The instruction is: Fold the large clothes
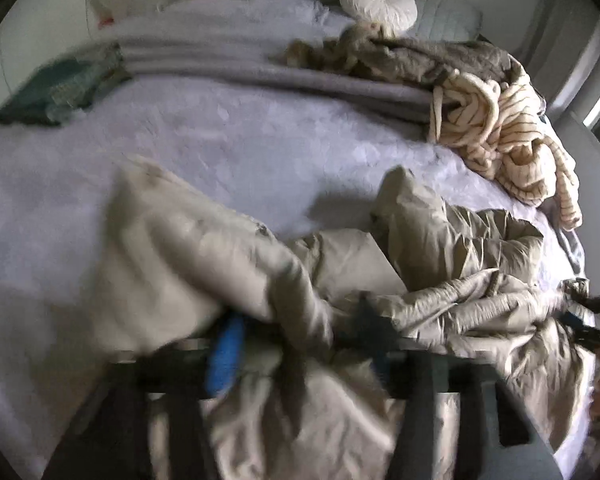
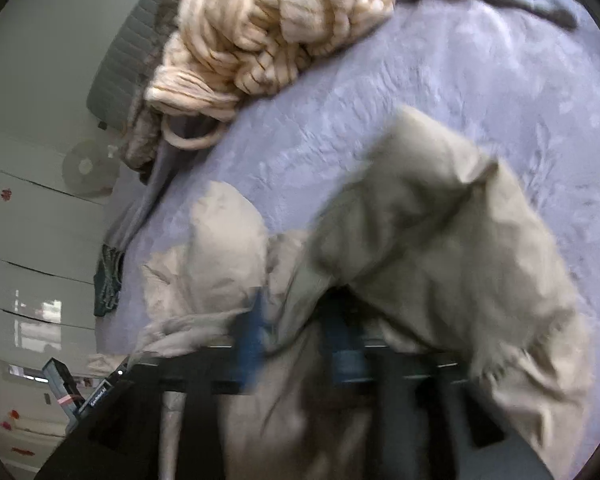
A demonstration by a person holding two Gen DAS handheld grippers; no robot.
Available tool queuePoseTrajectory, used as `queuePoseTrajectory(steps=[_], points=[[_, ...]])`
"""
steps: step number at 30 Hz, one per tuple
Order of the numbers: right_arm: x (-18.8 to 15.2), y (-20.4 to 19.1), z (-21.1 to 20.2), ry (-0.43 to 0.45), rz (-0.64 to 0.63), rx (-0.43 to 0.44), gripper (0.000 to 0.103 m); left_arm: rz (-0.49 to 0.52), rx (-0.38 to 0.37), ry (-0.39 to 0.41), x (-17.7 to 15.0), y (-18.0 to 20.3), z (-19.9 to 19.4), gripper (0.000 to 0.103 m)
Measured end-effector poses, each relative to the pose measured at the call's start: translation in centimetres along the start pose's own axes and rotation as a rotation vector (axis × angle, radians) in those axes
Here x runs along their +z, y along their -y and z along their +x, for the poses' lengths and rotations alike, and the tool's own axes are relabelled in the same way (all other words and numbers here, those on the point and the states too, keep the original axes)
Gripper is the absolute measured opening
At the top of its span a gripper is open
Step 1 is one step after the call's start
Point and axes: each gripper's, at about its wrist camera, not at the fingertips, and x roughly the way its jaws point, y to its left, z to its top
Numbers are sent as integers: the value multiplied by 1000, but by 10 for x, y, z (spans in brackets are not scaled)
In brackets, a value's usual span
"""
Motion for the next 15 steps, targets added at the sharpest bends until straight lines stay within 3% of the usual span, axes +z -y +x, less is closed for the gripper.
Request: queuePoseTrajectory(steps=[3, 5, 7, 8, 9, 11, 15], points=[[-1, -11, -21, 30, -40, 3, 70, 10, 15, 37, 3, -1, -19, 70], [-5, -19, -29, 26, -75, -23, 69, 2, -24, 33, 3, 1, -26, 70], [-12, -28, -28, 4, -121, -27, 42, 15, -92, 26, 2, 10, -28, 67], [-17, -37, -24, -18, -168, -37, 23, 32, -124, 24, 1, 18, -27, 54], [-23, -43, -18, -33, -210, -43, 21, 62, -151, 9, -1, 30, -23, 49], [-35, -58, 1, -77, -286, -44, 18, 114, -168, -10, -7, 52, -11, 49], [-53, -70, 44, -120, -353, -85, 18, 161, -120, -37, -20, 82, 30, 49]])
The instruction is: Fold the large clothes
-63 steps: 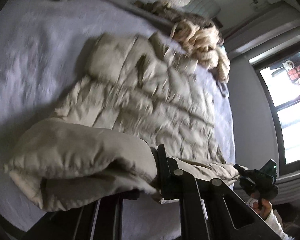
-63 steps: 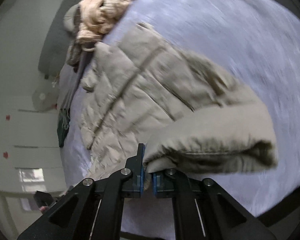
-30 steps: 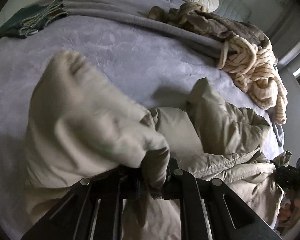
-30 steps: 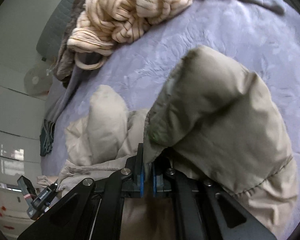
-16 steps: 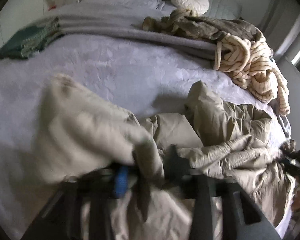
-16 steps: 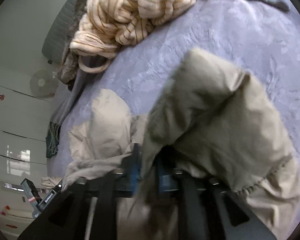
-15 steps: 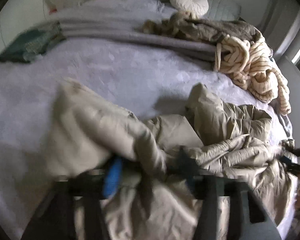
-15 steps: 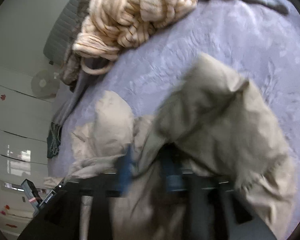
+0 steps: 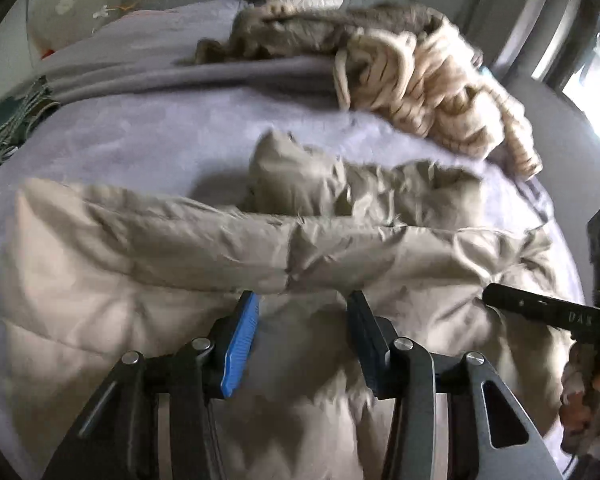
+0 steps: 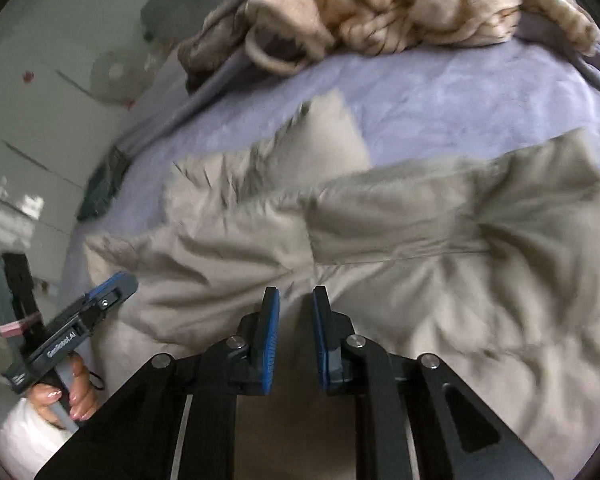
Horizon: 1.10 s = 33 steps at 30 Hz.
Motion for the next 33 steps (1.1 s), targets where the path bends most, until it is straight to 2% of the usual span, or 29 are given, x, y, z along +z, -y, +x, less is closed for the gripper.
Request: queuePoseTrajectory(steps=[3, 7, 12, 14, 16, 18, 20, 21, 24, 26, 30, 33], points=[[3, -3, 22, 12, -54, -62, 10, -10, 33, 9, 4, -2, 20, 49], [15, 5, 39, 7, -31, -69, 0, -20, 37, -6, 14, -7, 41, 49], [29, 12, 43, -28, -3, -42, 0, 10, 25, -33, 23, -11, 41, 49], [31, 16, 32, -27, -16, -53, 0, 26, 59, -23, 26, -21, 30, 49], [31, 25, 12, -3, -28, -133, 0, 26, 117, 2, 30, -39, 19, 49], [28, 39, -10, 41, -29, -260, 0, 9, 190, 18, 32, -63, 11, 49], [26, 60, -25, 66, 10, -323, 0, -27, 241, 27, 33, -89, 11, 49], [25, 73, -29, 75, 50, -333, 0, -55, 269, 24, 33, -103, 15, 49], [25, 104, -26, 93, 176, -315, 0, -120, 253, 7, 33, -122, 33, 50], [28, 117, -15, 85, 221, -301, 0, -103, 271, 5, 35, -119, 45, 50], [32, 124, 6, 87, 218, -334, 0, -88, 303, 6, 38, -114, 61, 51], [35, 121, 10, 88, 206, -354, 0, -96, 313, 4, 39, -114, 57, 53]])
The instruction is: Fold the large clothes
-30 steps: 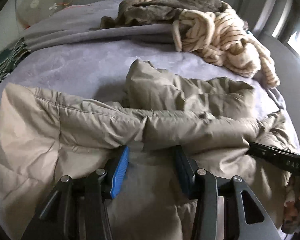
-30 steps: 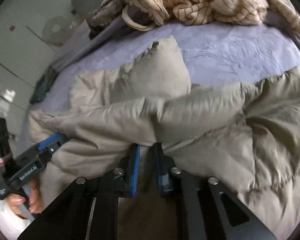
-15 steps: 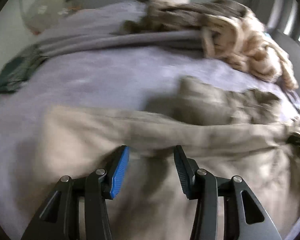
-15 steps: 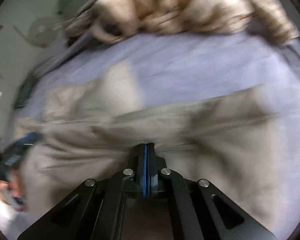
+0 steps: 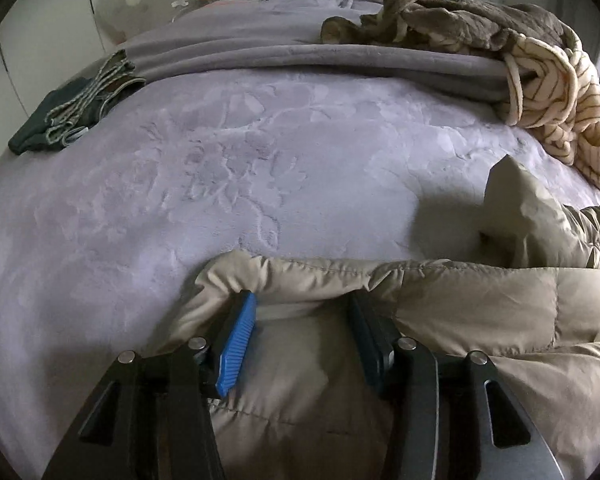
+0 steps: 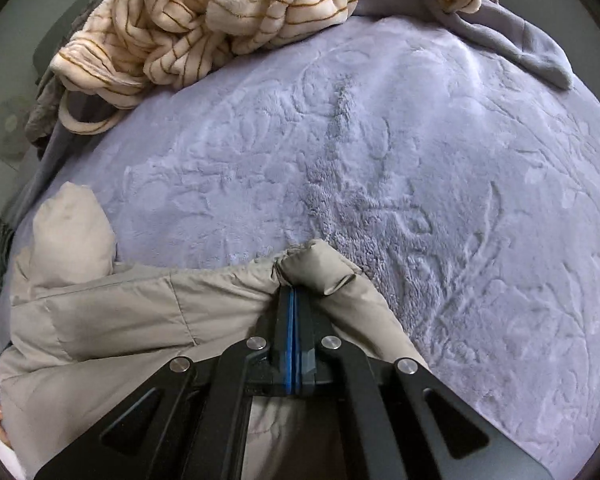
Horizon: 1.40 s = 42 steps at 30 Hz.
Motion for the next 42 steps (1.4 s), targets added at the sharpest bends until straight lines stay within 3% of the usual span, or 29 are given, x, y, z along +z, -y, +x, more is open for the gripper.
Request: queuePoseTrajectory(steps=[3, 11, 13, 14, 15, 30, 40, 41, 42], points=[[0, -6, -7, 7, -15, -23, 3, -13, 15, -5, -1, -3, -14, 54], [-24, 3, -55, 46, 14, 22, 4, -12, 20, -11, -21, -13, -66, 54], [-33, 2, -66, 55, 19, 35, 4, -22, 12, -14, -32, -15, -79, 66], [-39, 2, -73, 57, 20, 43, 4, -29, 20, -12, -39, -17, -87, 82], [-45, 3, -79, 59, 22, 47, 4, -35, 25, -5, -43, -18, -93, 84], [-153, 4, -138, 10, 25, 67, 4, -68, -33, -159, -124, -18, -136, 84], [-201, 14, -149, -72, 88, 98, 7, -80, -36, -221, -158, -20, -155, 85], [-205, 14, -149, -79, 94, 101, 9, -74, -37, -225, -159, -19, -155, 99], [-208, 13, -150, -83, 98, 104, 11, -68, -36, -230, -161, -19, -156, 103]])
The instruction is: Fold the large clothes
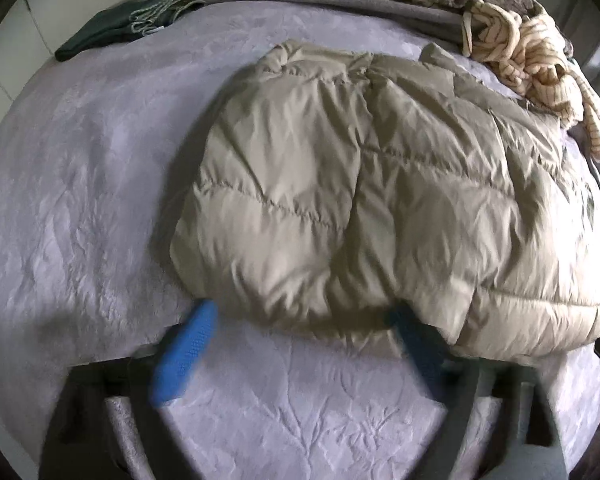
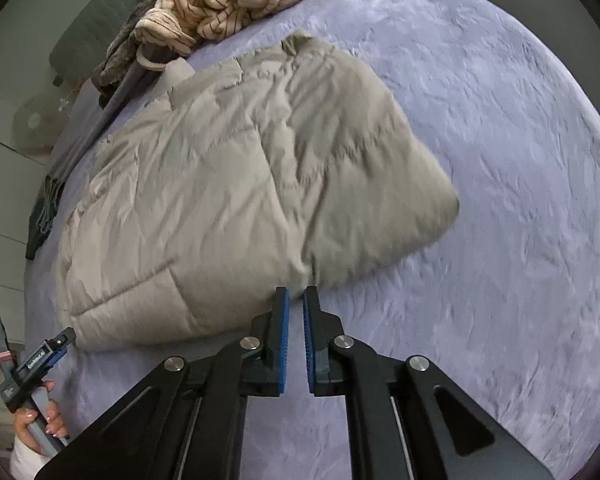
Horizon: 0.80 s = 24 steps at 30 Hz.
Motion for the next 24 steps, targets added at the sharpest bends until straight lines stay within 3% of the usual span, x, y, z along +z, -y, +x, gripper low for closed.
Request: queuePoseTrajectory(steps=[7, 11, 14, 22, 24], points=[[-13, -4, 2, -19, 4, 14, 30, 31, 14, -6, -10, 0, -3, 103], [-16, -4, 4, -33, 19, 43, 46, 33, 16, -20, -15, 1, -1, 103], [-17, -2, 7, -52, 41, 79, 60, 34, -22, -52, -19, 2, 3, 103], [-18, 3, 12, -64, 76, 122, 72, 46, 9, -95, -26, 2, 15, 103], [-18, 4, 12, -60, 78, 128, 80, 37, 33, -117, -27, -1, 21, 103]])
